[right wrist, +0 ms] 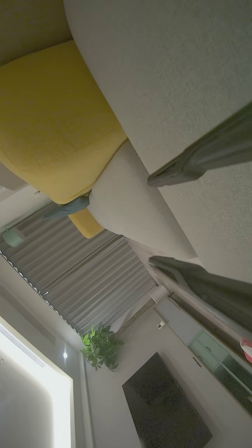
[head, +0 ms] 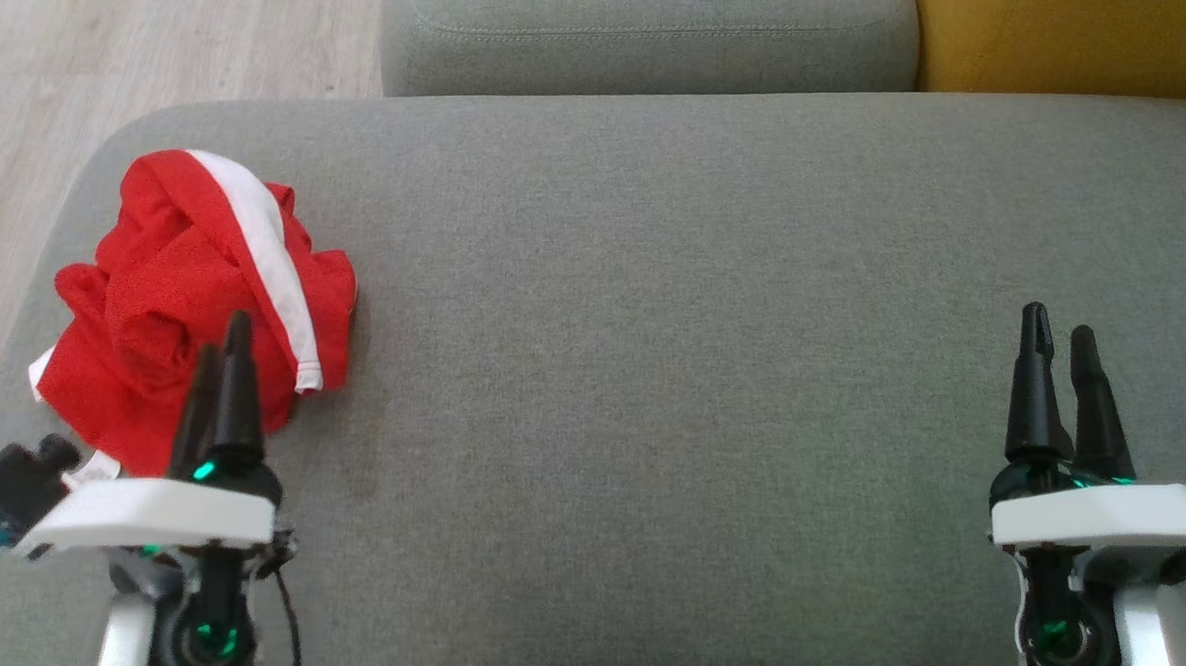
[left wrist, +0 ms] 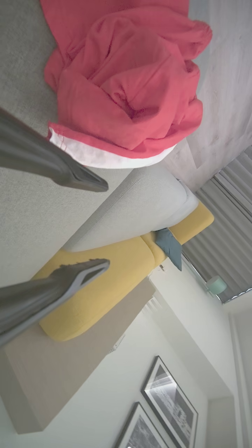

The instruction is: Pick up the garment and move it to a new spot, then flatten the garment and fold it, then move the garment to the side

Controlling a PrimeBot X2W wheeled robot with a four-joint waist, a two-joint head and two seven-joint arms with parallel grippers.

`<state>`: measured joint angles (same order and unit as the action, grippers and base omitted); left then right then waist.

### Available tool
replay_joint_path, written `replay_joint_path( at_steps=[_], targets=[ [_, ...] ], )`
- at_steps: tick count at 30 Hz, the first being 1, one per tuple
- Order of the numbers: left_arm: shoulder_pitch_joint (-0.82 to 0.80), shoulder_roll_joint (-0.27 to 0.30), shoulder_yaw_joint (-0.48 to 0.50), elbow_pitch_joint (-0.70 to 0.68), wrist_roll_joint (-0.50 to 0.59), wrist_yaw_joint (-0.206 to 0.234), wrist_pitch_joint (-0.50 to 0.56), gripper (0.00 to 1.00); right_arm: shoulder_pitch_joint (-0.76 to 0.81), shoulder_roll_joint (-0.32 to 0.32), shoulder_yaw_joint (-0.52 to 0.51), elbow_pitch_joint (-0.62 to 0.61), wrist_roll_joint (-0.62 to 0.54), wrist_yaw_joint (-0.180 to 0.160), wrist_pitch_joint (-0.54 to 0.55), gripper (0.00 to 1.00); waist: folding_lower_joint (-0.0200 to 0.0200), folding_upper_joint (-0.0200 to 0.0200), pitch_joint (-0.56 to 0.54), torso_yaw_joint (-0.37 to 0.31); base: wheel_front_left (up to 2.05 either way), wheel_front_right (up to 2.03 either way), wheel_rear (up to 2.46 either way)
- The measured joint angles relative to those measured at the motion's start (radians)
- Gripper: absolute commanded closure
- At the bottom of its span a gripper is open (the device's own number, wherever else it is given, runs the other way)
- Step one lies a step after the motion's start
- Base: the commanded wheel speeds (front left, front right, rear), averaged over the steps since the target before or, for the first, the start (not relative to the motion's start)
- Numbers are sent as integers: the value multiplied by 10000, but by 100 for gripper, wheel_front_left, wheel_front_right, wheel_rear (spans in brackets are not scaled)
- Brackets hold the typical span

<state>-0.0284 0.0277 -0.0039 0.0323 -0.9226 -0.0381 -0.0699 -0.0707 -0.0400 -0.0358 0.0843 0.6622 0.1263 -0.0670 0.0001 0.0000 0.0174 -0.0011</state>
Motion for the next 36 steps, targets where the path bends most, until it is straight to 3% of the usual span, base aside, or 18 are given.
replay_joint_path(
  at_steps=[15,26,36],
  targets=[
    [16,42,-1235,-288,2964,228,-441,0,5,-2,54,-52,-2209,0,-403,0,0,0,15,7,0,0,0],
    [15,568,-2251,-343,4730,757,-740,0,15,-4,167,-232,-3666,0,-754,0,0,0,4,-28,0,0,0],
    [-24,1095,-3323,-341,6163,1588,-1032,0,37,-10,418,-403,-5058,0,-1018,0,0,0,-25,-39,0,0,0]
  ],
)
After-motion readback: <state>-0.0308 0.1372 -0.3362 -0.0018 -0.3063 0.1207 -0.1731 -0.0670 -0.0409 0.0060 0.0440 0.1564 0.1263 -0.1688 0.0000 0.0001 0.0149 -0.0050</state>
